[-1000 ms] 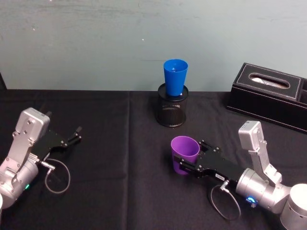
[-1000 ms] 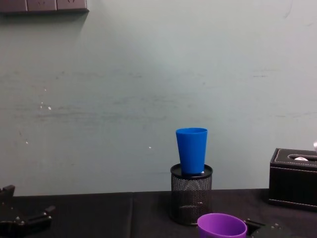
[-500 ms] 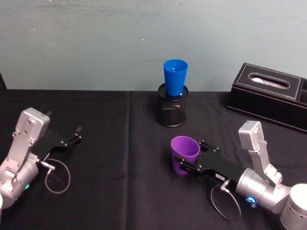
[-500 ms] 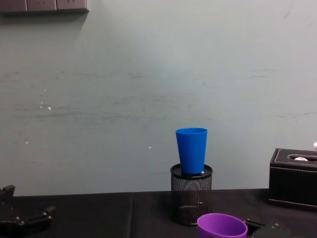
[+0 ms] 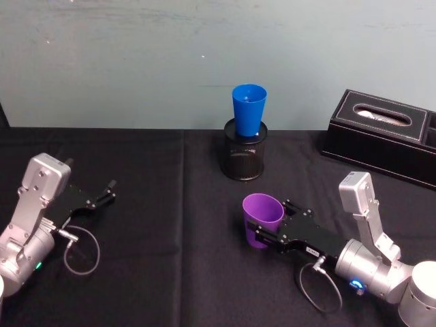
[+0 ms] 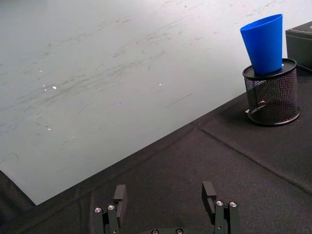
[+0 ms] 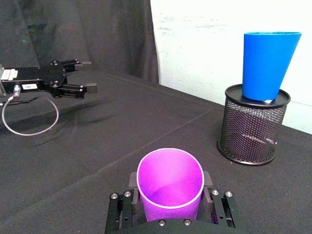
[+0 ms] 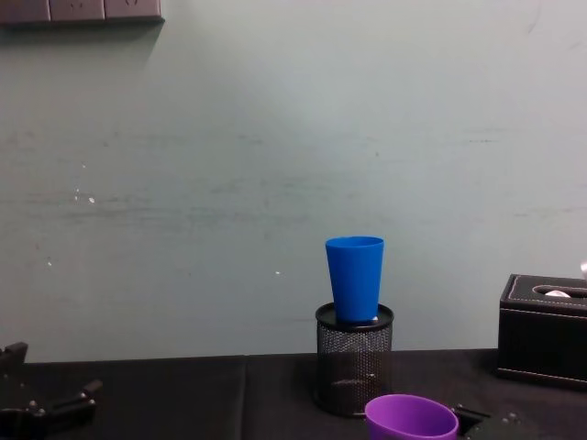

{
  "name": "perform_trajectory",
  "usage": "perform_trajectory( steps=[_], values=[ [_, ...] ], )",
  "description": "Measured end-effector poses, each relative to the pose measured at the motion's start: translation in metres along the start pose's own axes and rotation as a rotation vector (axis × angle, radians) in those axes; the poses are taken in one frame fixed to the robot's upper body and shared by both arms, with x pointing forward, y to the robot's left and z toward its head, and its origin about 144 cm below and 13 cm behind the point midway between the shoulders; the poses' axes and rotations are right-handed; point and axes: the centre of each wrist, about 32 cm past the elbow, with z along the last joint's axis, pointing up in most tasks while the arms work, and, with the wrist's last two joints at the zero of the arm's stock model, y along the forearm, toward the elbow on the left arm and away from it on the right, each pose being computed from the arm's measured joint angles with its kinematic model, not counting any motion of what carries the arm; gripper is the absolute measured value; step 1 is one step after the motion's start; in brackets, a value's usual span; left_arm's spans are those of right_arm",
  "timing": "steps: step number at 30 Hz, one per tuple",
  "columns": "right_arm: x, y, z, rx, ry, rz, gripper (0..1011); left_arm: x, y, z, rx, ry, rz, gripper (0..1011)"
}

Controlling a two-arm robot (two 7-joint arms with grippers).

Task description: Pick up one cup with a gripper and tap it against the other cup.

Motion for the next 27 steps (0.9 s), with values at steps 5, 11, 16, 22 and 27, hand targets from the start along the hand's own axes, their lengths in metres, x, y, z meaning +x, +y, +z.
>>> perform_trajectory(
  steps=[5, 11, 16, 22, 27],
  values=[
    [0.0, 0.0, 0.0, 0.0, 0.0, 0.0, 731, 0.0, 0.0, 0.0, 0.0, 0.0, 0.0, 1011],
    [0.0, 0.0, 0.0, 0.0, 0.0, 0.0, 732, 0.0, 0.0, 0.0, 0.0, 0.0, 0.0, 1011],
    [0.0, 0.0, 0.0, 0.0, 0.0, 0.0, 732, 0.0, 0.0, 0.0, 0.0, 0.0, 0.0, 1011],
    [-0.004, -0.002, 0.011, 0.006, -0.01, 0.018, 732, 0.0, 0.0, 0.0, 0.0, 0.0, 0.0, 1011],
    [-0.006, -0.006, 0.036, 0.02, -0.018, 0.031, 732, 0.0, 0.0, 0.0, 0.0, 0.0, 0.0, 1011]
  ],
)
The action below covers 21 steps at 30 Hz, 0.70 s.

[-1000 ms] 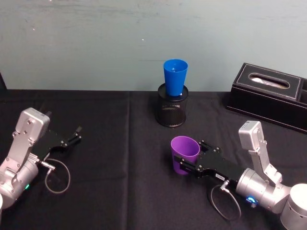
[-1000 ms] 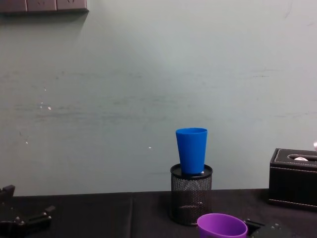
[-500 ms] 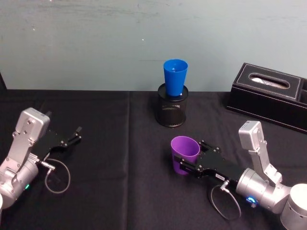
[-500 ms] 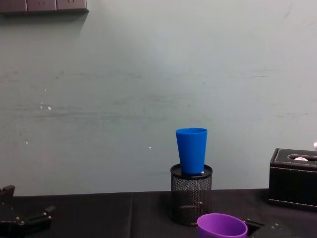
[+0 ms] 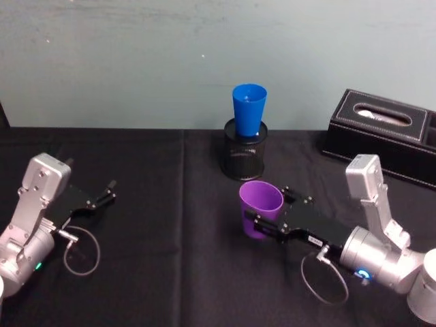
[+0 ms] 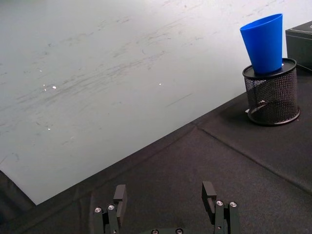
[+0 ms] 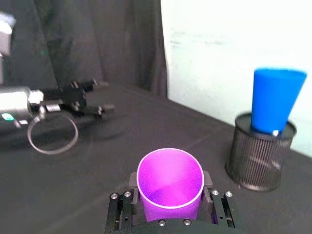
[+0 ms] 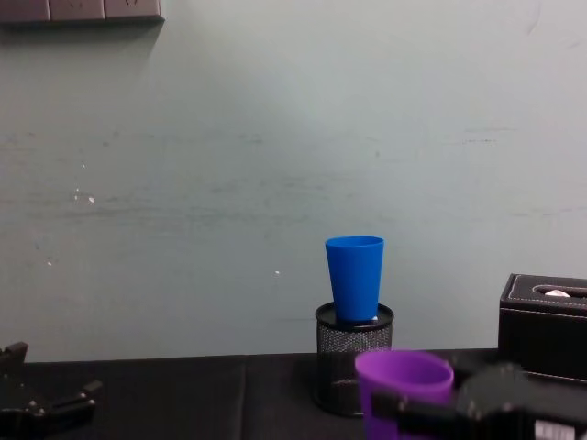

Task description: Pick up one cup with a gripper and tap it against the other cup.

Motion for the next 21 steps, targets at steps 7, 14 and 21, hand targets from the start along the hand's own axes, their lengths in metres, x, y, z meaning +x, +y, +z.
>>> perform_trajectory(
  steps=[7, 14, 21],
  values=[
    [0.002, -0.004, 0.043, 0.015, -0.028, 0.027, 732, 0.0, 0.0, 0.0, 0.0, 0.0, 0.0, 1011],
    [0.005, -0.005, 0.068, 0.013, -0.042, 0.044, 732, 0.0, 0.0, 0.0, 0.0, 0.0, 0.0, 1011],
    [0.007, -0.004, 0.08, 0.006, -0.03, 0.044, 732, 0.0, 0.0, 0.0, 0.0, 0.0, 0.0, 1011]
  ],
)
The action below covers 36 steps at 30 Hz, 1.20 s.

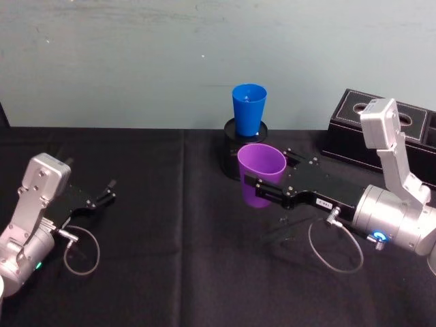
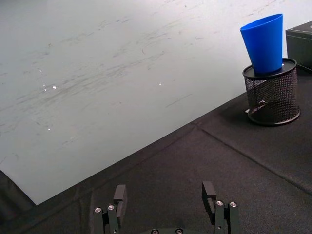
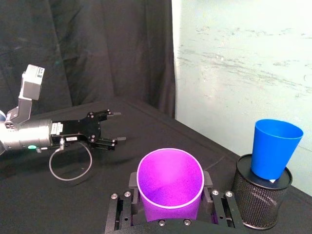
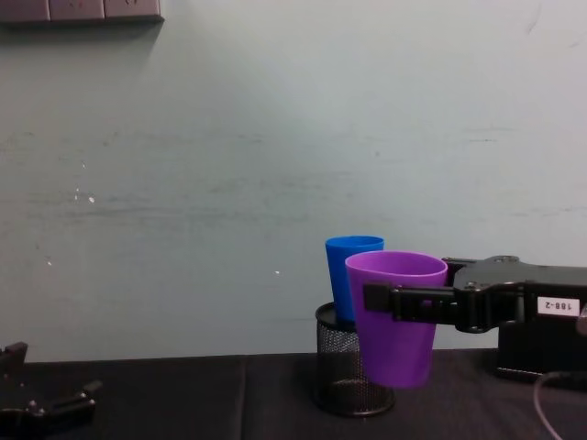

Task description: Pick up one cup with a gripper and tap it against the other cup.

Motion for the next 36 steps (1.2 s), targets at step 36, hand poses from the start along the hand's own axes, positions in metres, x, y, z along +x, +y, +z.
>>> perform_trajectory(
  steps=[36],
  values=[
    [-0.0005, -0.0001, -0.0019, 0.001, -0.007, 0.004, 732, 0.0, 0.0, 0.0, 0.0, 0.0, 0.0, 1011]
  ],
)
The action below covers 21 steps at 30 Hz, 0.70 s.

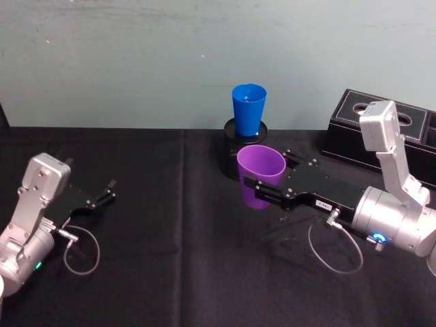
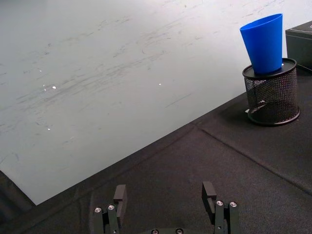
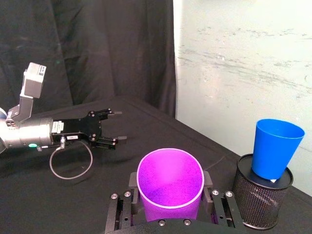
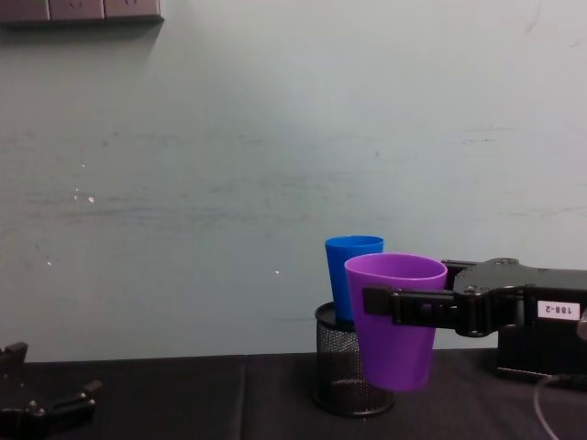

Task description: Pick up one cup with a gripper and tap it against the other cup.

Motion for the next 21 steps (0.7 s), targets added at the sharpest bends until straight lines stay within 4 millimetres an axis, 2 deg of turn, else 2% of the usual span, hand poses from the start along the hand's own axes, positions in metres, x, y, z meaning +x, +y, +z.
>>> perform_trajectory(
  steps=[21],
  values=[
    [0.0, 0.0, 0.0, 0.0, 0.0, 0.001, 732, 0.0, 0.0, 0.0, 0.0, 0.0, 0.0, 1011]
  ],
)
